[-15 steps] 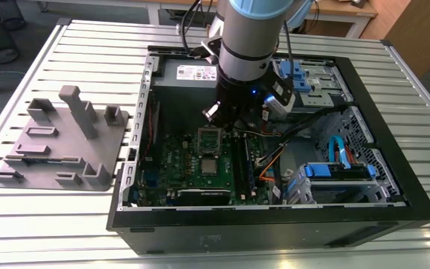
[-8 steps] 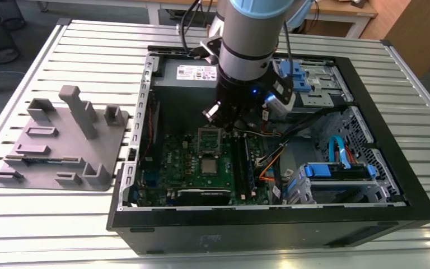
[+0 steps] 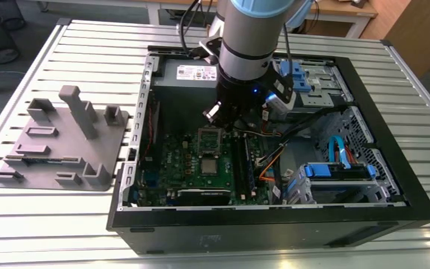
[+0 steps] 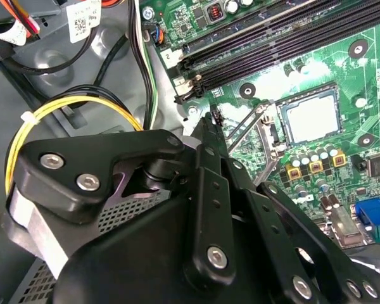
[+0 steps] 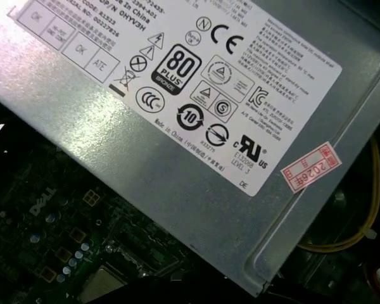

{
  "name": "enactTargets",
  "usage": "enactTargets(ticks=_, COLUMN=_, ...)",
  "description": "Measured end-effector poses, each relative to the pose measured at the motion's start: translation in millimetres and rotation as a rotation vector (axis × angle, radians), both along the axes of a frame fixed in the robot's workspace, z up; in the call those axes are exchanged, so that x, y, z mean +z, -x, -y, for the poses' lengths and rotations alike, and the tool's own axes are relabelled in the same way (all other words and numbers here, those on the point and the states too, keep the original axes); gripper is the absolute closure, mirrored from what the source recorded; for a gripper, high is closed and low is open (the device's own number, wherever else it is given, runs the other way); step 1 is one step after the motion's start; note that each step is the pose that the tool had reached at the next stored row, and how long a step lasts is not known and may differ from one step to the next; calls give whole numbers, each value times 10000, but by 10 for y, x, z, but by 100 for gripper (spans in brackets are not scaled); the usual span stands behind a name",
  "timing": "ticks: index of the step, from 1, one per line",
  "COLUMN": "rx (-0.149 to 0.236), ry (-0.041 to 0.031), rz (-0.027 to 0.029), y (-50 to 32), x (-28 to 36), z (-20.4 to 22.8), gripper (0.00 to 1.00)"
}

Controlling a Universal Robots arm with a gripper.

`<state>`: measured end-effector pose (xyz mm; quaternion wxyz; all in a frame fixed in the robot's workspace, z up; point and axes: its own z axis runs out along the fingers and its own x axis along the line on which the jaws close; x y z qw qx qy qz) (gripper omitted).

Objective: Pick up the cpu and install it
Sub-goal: 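Close the cpu cover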

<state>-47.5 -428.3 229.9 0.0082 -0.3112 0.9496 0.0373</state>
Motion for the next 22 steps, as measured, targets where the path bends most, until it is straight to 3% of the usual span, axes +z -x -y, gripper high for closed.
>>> enactTargets(ticks=5, rx=51, ry=1, rz=0, y=0, x=0, z=1, gripper=89)
enactTargets(ticks=17, rx=855, ry=-3, rz=1, y=0, x=18, z=4, gripper=89)
enactTargets(ticks=22, rx=918, ry=1, rz=-1, y=0, x=19, z=4, gripper=89)
